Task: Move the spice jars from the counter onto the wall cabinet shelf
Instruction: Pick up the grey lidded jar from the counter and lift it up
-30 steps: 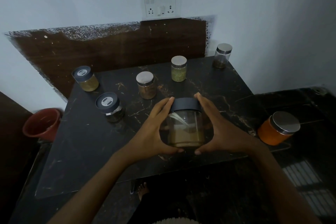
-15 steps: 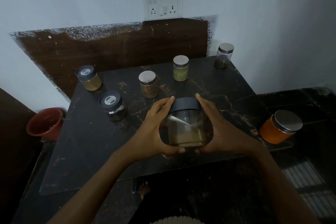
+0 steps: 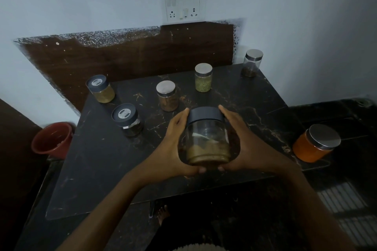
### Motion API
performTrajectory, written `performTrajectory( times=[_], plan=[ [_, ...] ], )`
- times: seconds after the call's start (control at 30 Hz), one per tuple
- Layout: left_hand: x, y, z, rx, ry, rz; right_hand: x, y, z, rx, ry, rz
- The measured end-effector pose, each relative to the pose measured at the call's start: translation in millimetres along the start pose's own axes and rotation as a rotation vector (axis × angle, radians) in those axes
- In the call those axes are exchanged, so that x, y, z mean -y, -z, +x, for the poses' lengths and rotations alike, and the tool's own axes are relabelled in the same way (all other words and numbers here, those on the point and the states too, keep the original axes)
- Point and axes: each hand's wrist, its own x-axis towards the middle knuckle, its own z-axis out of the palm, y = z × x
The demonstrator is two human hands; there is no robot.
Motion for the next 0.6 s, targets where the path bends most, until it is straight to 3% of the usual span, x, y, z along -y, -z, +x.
performTrajectory(
  times=[0.17,0.43,0.6],
  plan=[
    [-4.4,-2.8,2.9,-0.051,-0.044,0.152,3.0,-6.1,4.1,-0.022,0.041,-0.09],
    [-2.4,-0.6,-0.5,-0.033,-0.007,0.001,2.0,-2.0,1.5,0.002,-0.009,0.007],
    [-3.5,-4.3,3.1,-0.044,-0.049,0.224,5.3,-9.5,7.7,-0.034,0.018,-0.07]
  ],
)
